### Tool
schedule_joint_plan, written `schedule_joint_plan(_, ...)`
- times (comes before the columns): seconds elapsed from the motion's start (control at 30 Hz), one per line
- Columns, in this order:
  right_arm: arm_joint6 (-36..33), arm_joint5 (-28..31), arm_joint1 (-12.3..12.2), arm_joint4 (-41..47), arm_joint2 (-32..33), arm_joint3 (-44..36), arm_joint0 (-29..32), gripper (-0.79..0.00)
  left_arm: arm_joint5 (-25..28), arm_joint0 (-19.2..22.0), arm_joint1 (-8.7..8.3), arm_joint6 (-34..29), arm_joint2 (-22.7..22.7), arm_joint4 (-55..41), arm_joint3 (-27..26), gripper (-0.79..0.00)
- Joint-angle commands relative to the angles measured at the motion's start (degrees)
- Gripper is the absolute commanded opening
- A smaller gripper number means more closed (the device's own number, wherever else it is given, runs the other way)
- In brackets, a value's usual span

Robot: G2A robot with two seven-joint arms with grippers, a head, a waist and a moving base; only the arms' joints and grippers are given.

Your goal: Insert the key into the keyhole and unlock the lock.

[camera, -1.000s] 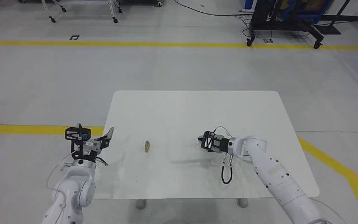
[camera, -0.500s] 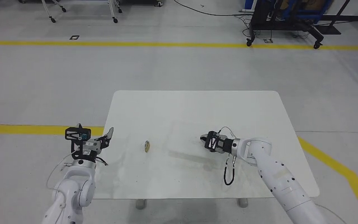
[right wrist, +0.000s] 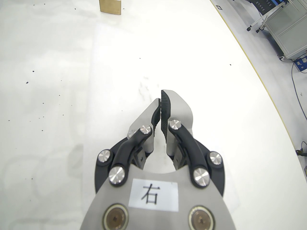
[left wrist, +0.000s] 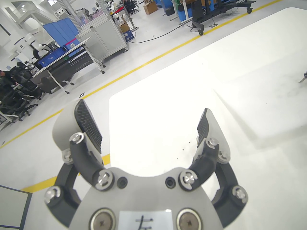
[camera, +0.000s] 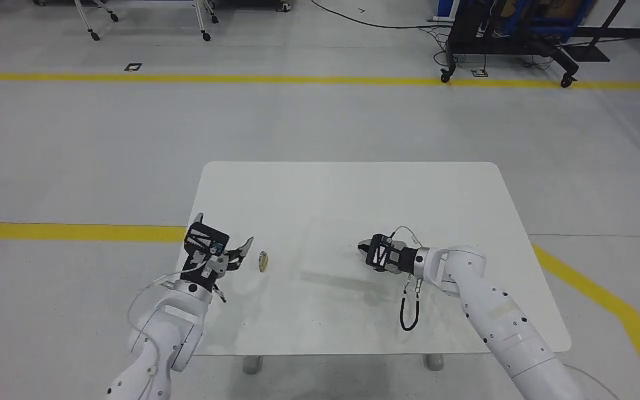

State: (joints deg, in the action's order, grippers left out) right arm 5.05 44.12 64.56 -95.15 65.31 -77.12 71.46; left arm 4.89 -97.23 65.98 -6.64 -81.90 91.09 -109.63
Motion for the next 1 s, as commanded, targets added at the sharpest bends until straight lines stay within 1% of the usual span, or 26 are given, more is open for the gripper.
schedule_joint_plan(0.0, 0.0, 0.0, 0.0, 0.0, 0.0, 0.0, 0.0, -0.785, 0.0, 0.0, 0.00, 0.0, 0.0, 0.0, 0.0, 0.000)
schedule_joint_plan(0.07, 0.0, 0.0, 0.0, 0.0, 0.0, 0.0, 0.0, -0.785, 0.8, 0.2, 0.02, 0.1, 0.3, -0.4, -0.1, 0.000)
schedule_joint_plan(0.13, 0.0, 0.0, 0.0, 0.0, 0.0, 0.0, 0.0, -0.785, 3.8, 1.5, -0.02, 0.1, 1.6, 0.8, -1.5, 0.000)
schedule_joint_plan(0.17, 0.0, 0.0, 0.0, 0.0, 0.0, 0.0, 0.0, -0.785, 6.0, 2.3, 0.00, -0.1, 3.1, 1.3, -2.1, 0.000)
schedule_joint_plan(0.23, 0.0, 0.0, 0.0, 0.0, 0.0, 0.0, 0.0, -0.785, 10.4, 5.4, 0.18, -2.7, 6.4, 1.8, -1.8, 0.000)
schedule_joint_plan(0.33, 0.0, 0.0, 0.0, 0.0, 0.0, 0.0, 0.0, -0.785, 11.3, 12.0, 1.11, -8.4, 13.0, 3.8, 0.6, 0.000)
schedule_joint_plan(0.4, 0.0, 0.0, 0.0, 0.0, 0.0, 0.0, 0.0, -0.785, 9.5, 16.8, 2.08, -12.1, 17.6, 5.1, 3.3, 0.000)
schedule_joint_plan(0.47, 0.0, 0.0, 0.0, 0.0, 0.0, 0.0, 0.0, -0.785, 7.8, 20.6, 3.22, -13.7, 22.3, 4.9, 6.6, 0.000)
schedule_joint_plan(0.57, 0.0, 0.0, 0.0, 0.0, 0.0, 0.0, 0.0, -0.785, 4.6, 25.7, 4.93, -15.1, 27.5, 4.2, 12.4, 0.000)
schedule_joint_plan(0.63, 0.0, 0.0, 0.0, 0.0, 0.0, 0.0, 0.0, -0.785, 3.4, 28.4, 5.97, -15.9, 30.3, 3.8, 16.2, 0.000)
schedule_joint_plan(0.77, 0.0, 0.0, 0.0, 0.0, 0.0, 0.0, 0.0, -0.785, 2.2, 32.1, 7.71, -18.7, 34.3, 2.8, 22.9, 0.000)
schedule_joint_plan(0.87, 0.0, 0.0, 0.0, 0.0, 0.0, 0.0, 0.0, -0.785, 2.3, 33.4, 8.57, -20.0, 36.3, 2.8, 26.5, 0.000)
schedule_joint_plan(0.97, 0.0, 0.0, 0.0, 0.0, 0.0, 0.0, 0.0, -0.785, 2.6, 34.2, 9.15, -20.8, 37.5, 3.5, 28.9, 0.000)
